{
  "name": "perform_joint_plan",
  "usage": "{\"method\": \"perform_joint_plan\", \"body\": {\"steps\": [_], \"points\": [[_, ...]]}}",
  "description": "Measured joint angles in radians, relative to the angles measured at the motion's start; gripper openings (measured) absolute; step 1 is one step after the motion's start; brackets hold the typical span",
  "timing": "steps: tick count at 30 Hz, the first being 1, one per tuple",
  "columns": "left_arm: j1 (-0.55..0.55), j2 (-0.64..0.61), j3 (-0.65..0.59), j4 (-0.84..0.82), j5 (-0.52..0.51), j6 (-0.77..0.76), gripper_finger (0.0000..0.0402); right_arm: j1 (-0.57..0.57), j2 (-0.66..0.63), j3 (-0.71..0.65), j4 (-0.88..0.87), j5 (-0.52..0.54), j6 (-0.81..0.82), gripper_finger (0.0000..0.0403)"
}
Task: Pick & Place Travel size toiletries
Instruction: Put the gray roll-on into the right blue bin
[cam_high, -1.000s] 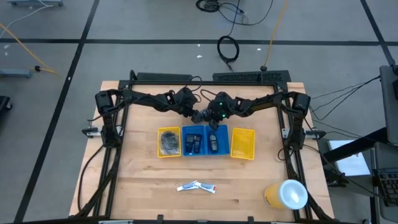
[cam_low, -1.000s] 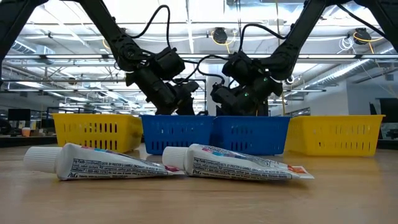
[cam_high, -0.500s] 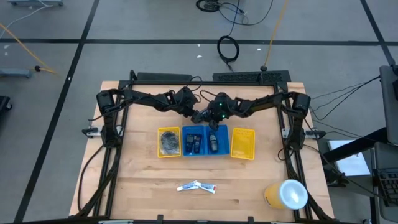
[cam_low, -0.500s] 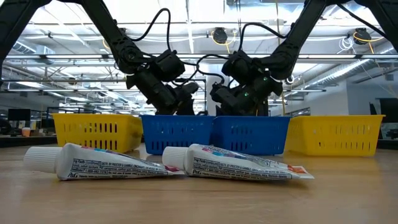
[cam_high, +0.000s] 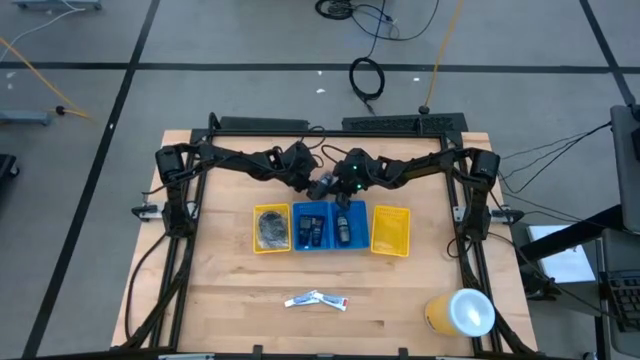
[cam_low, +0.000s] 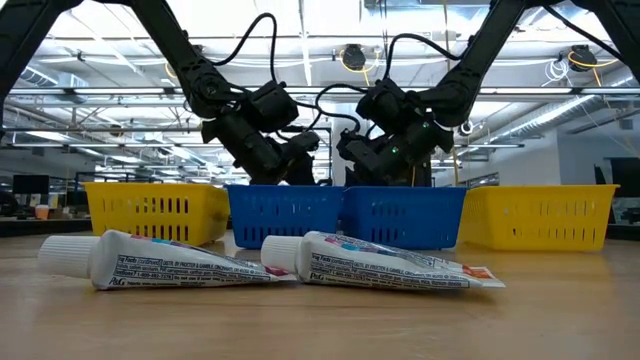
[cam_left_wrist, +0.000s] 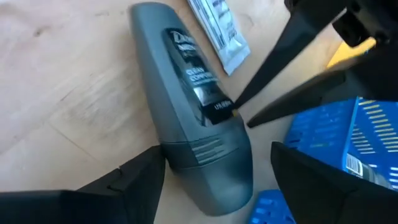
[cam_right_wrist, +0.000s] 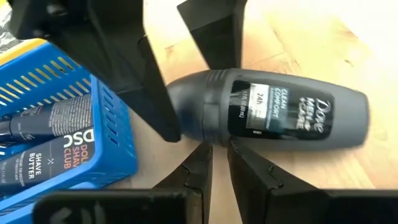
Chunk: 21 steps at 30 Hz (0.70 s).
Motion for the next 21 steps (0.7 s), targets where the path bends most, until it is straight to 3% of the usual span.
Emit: {"method": "perform_joint_plan", "body": {"steps": [13, 21], "points": [[0.001, 0.045, 0.0, 0.065, 0.036, 0.0, 0.0213, 0.004, -0.003, 0.0, -0.05, 0.03, -0.023, 0.005], [0.0, 0.049, 0.004, 0.054, -0.006, 0.014, 0.0204, 0.006, 0.005, 0.0, -0.065, 0.042, -0.003, 0.005]]}}
